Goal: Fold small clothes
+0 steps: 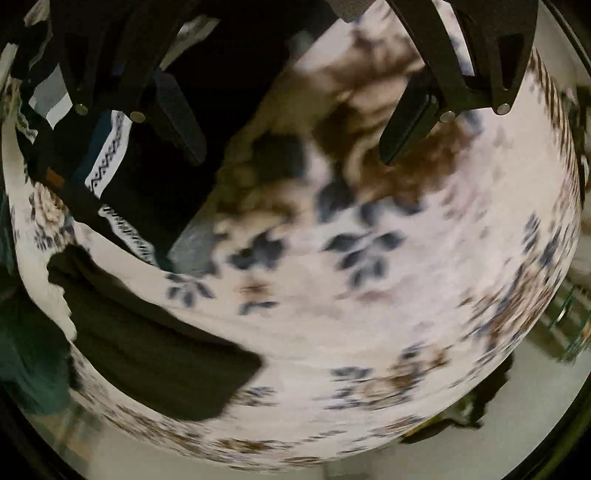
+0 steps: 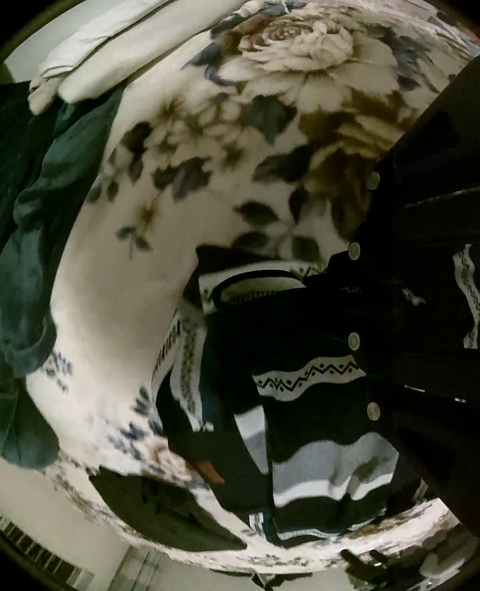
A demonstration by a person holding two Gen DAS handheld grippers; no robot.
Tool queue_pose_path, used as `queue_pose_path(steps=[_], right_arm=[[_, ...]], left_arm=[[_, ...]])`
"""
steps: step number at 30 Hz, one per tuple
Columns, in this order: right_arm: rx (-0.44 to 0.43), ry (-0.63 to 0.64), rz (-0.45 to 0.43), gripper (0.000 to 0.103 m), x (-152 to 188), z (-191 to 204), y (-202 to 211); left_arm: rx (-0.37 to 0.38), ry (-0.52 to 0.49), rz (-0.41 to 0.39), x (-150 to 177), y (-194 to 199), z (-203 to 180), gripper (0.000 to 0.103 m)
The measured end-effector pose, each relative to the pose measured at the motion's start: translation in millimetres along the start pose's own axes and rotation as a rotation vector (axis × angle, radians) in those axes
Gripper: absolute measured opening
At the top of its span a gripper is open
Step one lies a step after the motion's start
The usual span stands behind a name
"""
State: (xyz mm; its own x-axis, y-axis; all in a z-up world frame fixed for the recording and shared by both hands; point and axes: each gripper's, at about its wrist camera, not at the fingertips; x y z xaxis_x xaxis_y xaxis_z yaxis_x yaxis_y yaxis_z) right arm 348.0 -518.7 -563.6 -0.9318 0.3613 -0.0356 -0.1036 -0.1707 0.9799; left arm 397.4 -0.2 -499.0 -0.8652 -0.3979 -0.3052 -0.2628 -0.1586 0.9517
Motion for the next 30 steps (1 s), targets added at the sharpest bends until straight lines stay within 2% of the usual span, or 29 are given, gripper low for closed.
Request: queue_pose_path(steps=[2,5,7,8,9,10,11,12,14,17,18,20,23,24,25,27,30], right_arm=[[0.019,-0.013,-0.004,0.008,-5.1,-0.4,-6.0],[0.04,-0.025,0.015,0.008,-8.9,-1.8,-10.1],[0.049,-0.022,0.076,0.012,-12.3,-0.6,-19.0],[0.063,-0.028,0.101,0.016,-14.7,0.2,-22.1],[0.097,-0.043,0.115,0.025,-16.0,-0.2,-19.4],[0.125,-0.044,0.101,0.033,-16.8,2.1,-14.3],[0.156,-0.033,0.071,0.037,-16.3,6.3,-6.2],[0.18,-0.004,0.019,0.043,-14.8,16.5,6.5],[0.129,0.054,-0.02,0.048,-9.9,39.9,19.3],[0.017,0.169,0.051,0.048,-5.6,87.0,7.9],[-0.002,0.201,0.075,0.048,-7.8,100.0,-0.1],[0.019,0.305,0.106,0.048,-15.5,132.3,-22.5],[0.091,0.477,0.214,0.048,-21.5,170.6,-65.5],[0.116,0.525,0.221,0.044,-21.4,178.2,-73.5],[0.166,0.587,0.206,0.027,-21.7,187.2,-80.5],[0.216,0.633,0.151,0.014,-27.9,196.2,-82.5],[0.256,0.593,0.111,0.008,-43.2,194.9,-82.3]], left_arm=[[0.0,-0.069,0.013,-11.1,-18.3,-23.9,0.096],[-0.071,-0.153,0.054,-22.1,-48.4,-44.7,0.096],[-0.096,-0.189,0.084,-27.0,-60.9,-49.9,0.097],[-0.101,-0.2,0.08,-30.1,-60.0,-49.8,0.097],[-0.101,-0.211,0.074,-32.2,-56.1,-49.3,0.097],[-0.097,-0.224,0.065,-33.8,-47.6,-47.7,0.097],[-0.095,-0.232,0.057,-33.3,-39.7,-46.1,0.097],[-0.096,-0.246,0.045,-29.8,-27.0,-43.3,0.097],[-0.092,-0.266,0.039,-17.3,-7.1,-40.0,0.097],[-0.025,-0.315,0.047,17.3,15.7,-45.9,0.097],[-0.01,-0.336,0.052,28.6,18.5,-52.5,0.097],[-0.002,-0.375,0.072,48.6,14.0,-68.0,0.097],[-0.042,-0.404,0.108,69.3,-9.0,-83.4,0.097],[-0.052,-0.41,0.129,72.0,-17.2,-82.6,0.098],[-0.057,-0.414,0.167,78.9,-29.7,-81.5,0.098],[-0.02,-0.384,0.184,82.5,-33.3,-71.0,0.099],[-0.023,-0.404,0.188,85.0,-30.4,-63.7,0.099]])
Point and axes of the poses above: each gripper's, at about its wrist camera, not at the fingertips, and y roughly against the way its jaws point, z to its left, x to its underside, and after that the axes turned 3 degrees about z, right-handed
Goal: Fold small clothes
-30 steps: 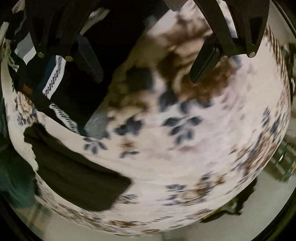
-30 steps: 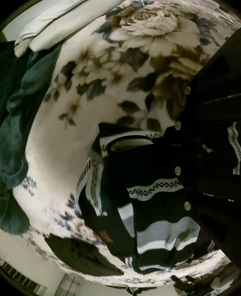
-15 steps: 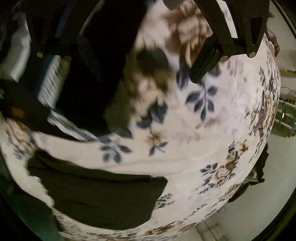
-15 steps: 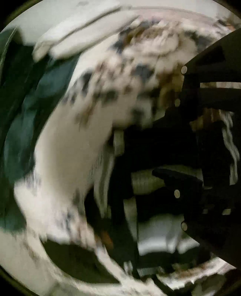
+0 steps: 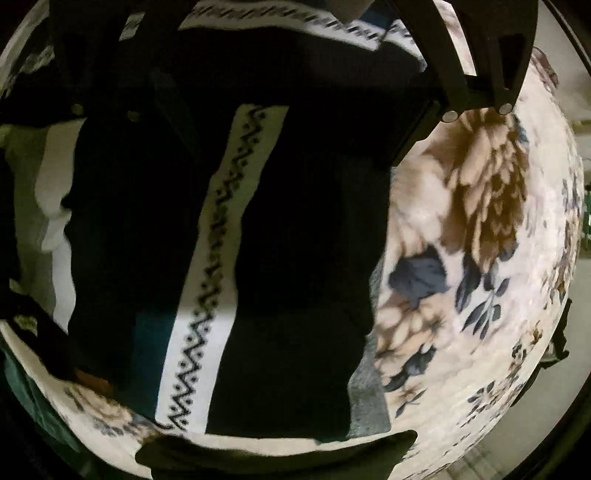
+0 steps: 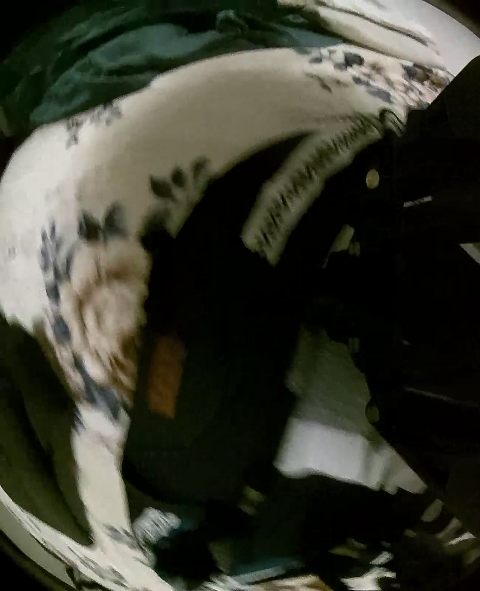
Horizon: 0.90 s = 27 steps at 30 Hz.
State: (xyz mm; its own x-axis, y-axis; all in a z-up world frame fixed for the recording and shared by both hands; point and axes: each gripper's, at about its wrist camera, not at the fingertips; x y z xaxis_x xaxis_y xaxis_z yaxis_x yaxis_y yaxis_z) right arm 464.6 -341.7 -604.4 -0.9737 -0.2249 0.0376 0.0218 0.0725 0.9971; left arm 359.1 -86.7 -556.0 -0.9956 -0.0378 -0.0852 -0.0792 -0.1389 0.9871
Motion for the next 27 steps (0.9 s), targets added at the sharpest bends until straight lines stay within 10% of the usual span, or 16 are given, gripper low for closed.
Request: queue_pose_path(steps=[5,7,9,23,24,27], right_arm=[[-0.107,-0.17,0.006,0.013,5.2,-26.0,9.6],[-0.139,-0.233,0.006,0.064,20.4,-36.7,23.6],[-0.142,-0.266,-0.008,0.091,44.1,-41.6,37.7],[-0.263,-0.512,-0.058,0.092,213.0,-117.1,132.1],[-0.305,-0.528,-0.057,0.089,225.5,-128.2,134.9],[-0.39,-0.528,-0.062,0.035,258.6,-160.8,126.0]], left_arm=[[0.07,0.093,0.024,-5.9,19.6,24.6,0.099],[0.018,0.092,-0.014,-9.7,33.2,27.2,0.099],[0.006,0.087,-0.031,-14.0,41.5,26.1,0.099],[0.005,-0.067,-0.107,28.5,120.0,-34.1,0.099],[0.0,-0.077,-0.105,38.1,123.8,-42.0,0.099],[-0.001,-0.086,-0.067,75.3,130.6,-76.1,0.099]])
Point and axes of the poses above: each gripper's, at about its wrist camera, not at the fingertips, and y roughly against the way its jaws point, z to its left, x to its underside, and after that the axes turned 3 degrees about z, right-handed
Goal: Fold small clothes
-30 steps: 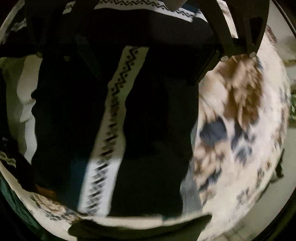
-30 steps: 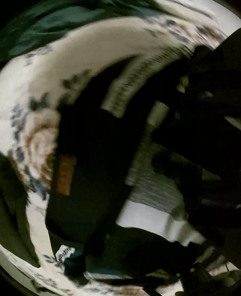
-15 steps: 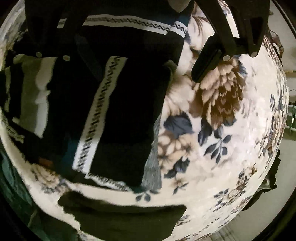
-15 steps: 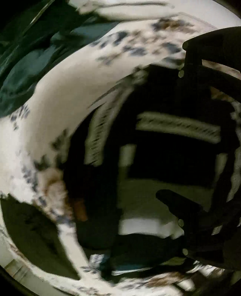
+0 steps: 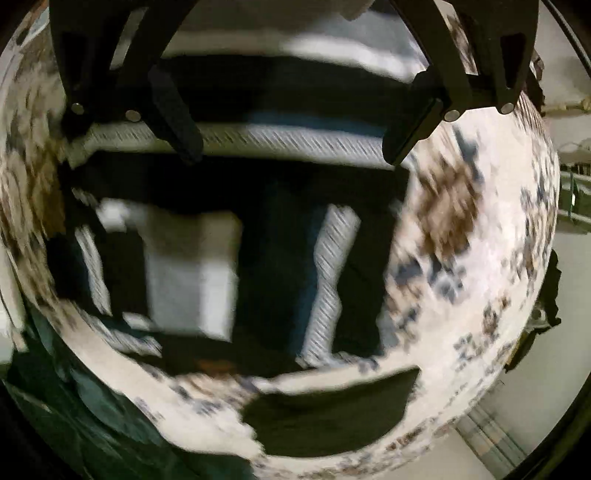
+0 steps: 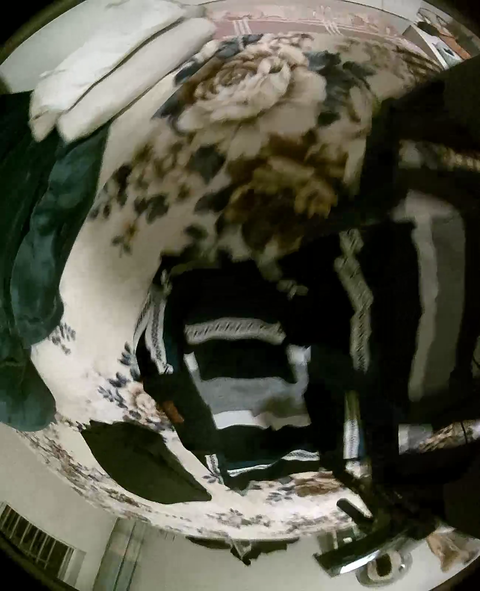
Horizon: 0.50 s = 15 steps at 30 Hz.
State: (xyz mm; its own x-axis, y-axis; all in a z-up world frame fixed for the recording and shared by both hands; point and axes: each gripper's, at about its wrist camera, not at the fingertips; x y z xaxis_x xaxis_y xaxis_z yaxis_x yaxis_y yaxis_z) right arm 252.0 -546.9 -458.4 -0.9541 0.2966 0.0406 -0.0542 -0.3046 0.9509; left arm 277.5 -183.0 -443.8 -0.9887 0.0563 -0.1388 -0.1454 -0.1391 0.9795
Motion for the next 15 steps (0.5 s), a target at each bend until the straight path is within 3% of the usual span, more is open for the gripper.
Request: queue_pose_path(steps=[3,7,10,15], right_arm=[[-0.033,0.026,0.047,0.031,7.9,-49.0,1.2],[-0.059,0.046,0.146,0.031,10.1,-110.4,-4.2],[-0.089,0.036,0.203,0.031,10.1,-156.3,-10.9],[-0.166,0.014,0.237,0.043,-11.5,-206.9,-35.7]], left_arm=[[0.026,-0.001,0.087,43.9,-2.5,-47.0,0.099],[0.165,0.052,0.233,113.7,-18.7,-105.3,0.099],[0.229,-0.034,0.329,173.6,-34.5,-162.2,0.099],[0.273,-0.182,0.319,225.5,-40.3,-238.1,0.099]])
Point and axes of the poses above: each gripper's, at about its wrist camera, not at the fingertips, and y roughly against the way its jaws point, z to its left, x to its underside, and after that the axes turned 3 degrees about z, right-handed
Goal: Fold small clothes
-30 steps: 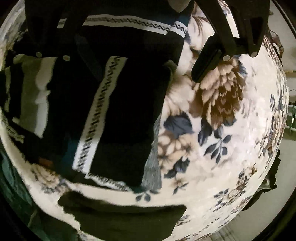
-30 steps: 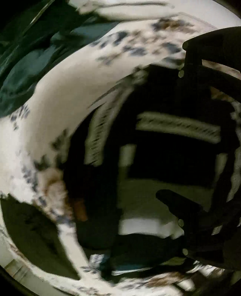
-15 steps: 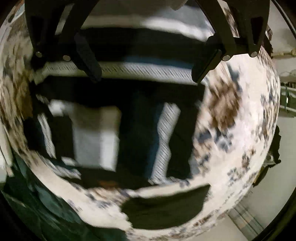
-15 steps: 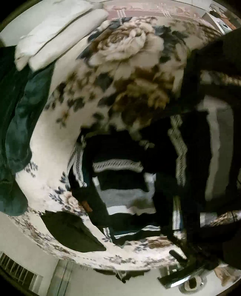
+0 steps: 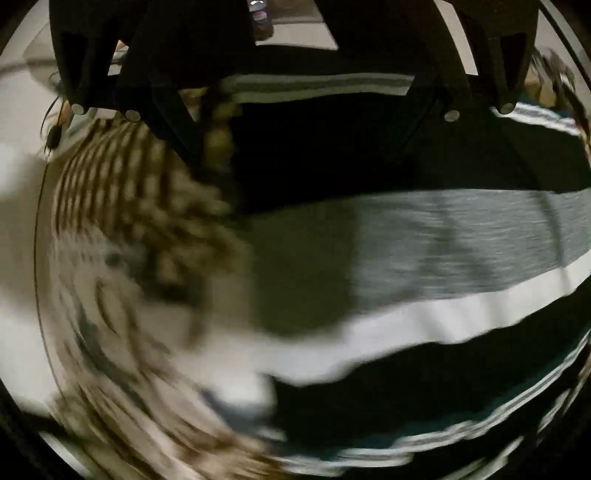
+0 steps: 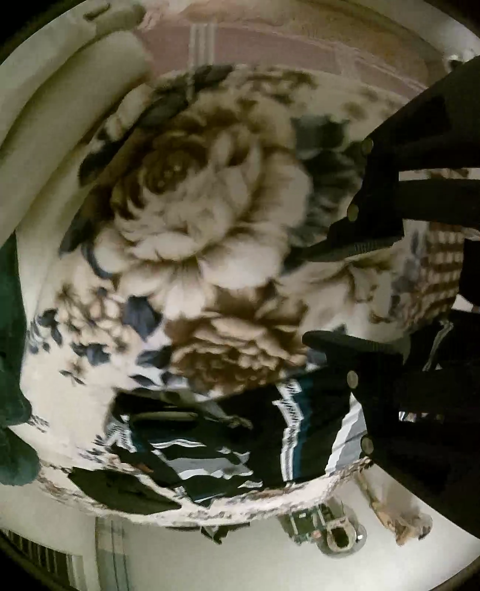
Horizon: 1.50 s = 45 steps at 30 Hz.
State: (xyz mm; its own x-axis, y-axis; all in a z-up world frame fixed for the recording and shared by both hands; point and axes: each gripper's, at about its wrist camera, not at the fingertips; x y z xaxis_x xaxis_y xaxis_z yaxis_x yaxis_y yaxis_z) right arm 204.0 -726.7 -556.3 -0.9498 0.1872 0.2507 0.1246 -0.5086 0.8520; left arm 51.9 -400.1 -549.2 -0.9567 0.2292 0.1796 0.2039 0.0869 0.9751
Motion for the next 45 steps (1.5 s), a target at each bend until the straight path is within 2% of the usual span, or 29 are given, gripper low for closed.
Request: queue_pose_path(steps=[3,5,7,9,10,11,12,15,17,19,25,26,31,35,38,41,45], right_arm=[[-0.074,0.004,-0.001,0.043,-37.3,-0.6,-10.0],[-0.114,0.025,-0.002,0.043,-69.4,13.9,-21.4],[-0.159,0.05,0.011,0.043,-101.8,34.4,-35.2],[-0.2,0.059,0.016,0.044,-130.8,53.4,-49.2],[-0.233,0.061,0.037,0.053,-148.7,64.8,-61.2],[-0.259,0.051,0.055,0.061,-163.6,74.2,-73.2],[-0.27,0.043,0.073,0.075,-173.1,80.0,-81.9],[-0.324,0.005,0.141,0.076,-195.5,99.4,-116.3],[-0.361,-0.042,0.137,0.066,-202.0,104.3,-127.5],[-0.366,-0.077,0.119,0.009,-205.0,112.4,-134.6],[-0.304,-0.031,0.056,0.009,-197.5,144.2,-115.1],[-0.29,-0.018,0.053,0.009,-196.1,151.4,-107.3],[-0.231,0.059,0.041,0.009,-186.6,196.0,-63.5],[-0.173,0.142,0.029,0.009,-169.4,262.1,-37.6],[-0.136,0.21,0.022,0.009,-153.0,326.3,-35.2],[-0.112,0.257,0.025,0.008,-143.0,387.7,-51.5],[-0.042,0.304,0.034,0.008,-136.2,477.4,-103.4]], left_arm=[[-0.034,-0.046,-0.033,-6.5,-18.1,-23.4,0.099],[-0.063,-0.037,-0.066,-15.6,-24.8,-27.0,0.098],[-0.084,-0.017,-0.096,-23.6,-26.1,-25.0,0.082],[-0.106,0.024,-0.128,-29.7,-24.1,-17.7,0.045],[-0.101,0.045,-0.137,-31.1,-21.7,-11.6,0.035],[-0.095,0.073,-0.147,-31.7,-18.9,-4.3,0.014],[-0.096,0.094,-0.156,-31.9,-15.7,2.2,0.006],[-0.038,0.136,-0.196,-26.9,-2.1,23.9,0.005],[-0.025,0.146,-0.225,-19.3,8.1,31.4,0.005],[-0.004,0.171,-0.246,-12.1,20.8,41.0,0.005],[0.024,0.242,-0.33,10.0,73.0,74.8,0.004],[0.026,0.259,-0.343,19.1,74.6,64.5,0.004],[0.075,0.381,-0.392,43.8,109.1,109.7,0.004],[0.06,0.487,-0.432,63.3,127.0,152.7,0.004],[0.046,0.559,-0.455,81.9,132.3,193.5,0.004],[0.036,0.618,-0.468,96.8,128.5,236.1,0.004],[0.078,0.698,-0.458,113.7,106.8,297.7,0.004]])
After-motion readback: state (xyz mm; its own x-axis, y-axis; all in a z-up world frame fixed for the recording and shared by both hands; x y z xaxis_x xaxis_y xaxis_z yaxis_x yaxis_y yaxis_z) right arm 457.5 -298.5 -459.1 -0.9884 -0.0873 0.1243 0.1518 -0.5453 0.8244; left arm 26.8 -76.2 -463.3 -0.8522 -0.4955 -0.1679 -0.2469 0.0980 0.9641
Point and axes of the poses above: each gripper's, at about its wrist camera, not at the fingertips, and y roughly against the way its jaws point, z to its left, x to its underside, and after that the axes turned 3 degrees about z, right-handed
